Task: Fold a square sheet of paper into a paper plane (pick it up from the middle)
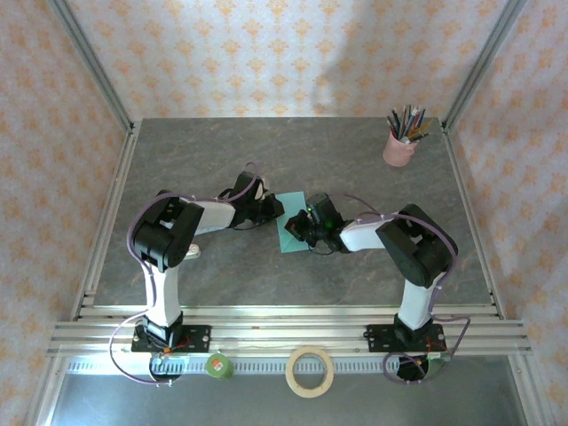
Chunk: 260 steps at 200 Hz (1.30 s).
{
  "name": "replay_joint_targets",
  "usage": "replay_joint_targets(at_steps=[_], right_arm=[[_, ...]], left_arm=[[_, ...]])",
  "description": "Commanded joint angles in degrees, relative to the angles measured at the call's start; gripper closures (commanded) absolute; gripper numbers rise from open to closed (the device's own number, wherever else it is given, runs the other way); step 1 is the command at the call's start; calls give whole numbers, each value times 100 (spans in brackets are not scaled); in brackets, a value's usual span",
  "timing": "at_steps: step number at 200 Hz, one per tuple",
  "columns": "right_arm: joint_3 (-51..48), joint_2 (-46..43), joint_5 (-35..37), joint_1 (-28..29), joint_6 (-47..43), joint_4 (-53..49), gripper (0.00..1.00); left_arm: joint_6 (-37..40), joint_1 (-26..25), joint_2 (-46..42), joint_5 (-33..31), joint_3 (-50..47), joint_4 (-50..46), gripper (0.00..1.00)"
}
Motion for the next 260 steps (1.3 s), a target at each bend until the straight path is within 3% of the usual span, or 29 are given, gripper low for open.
replay_joint_targets(at_steps=[1, 260], right_arm=[[85, 95, 234, 16, 62, 98, 100], [-61, 123, 438, 19, 202, 18, 100]], left_arm=[[52, -86, 181, -174, -56, -469, 88], [57, -86, 250, -225, -44, -529, 88]])
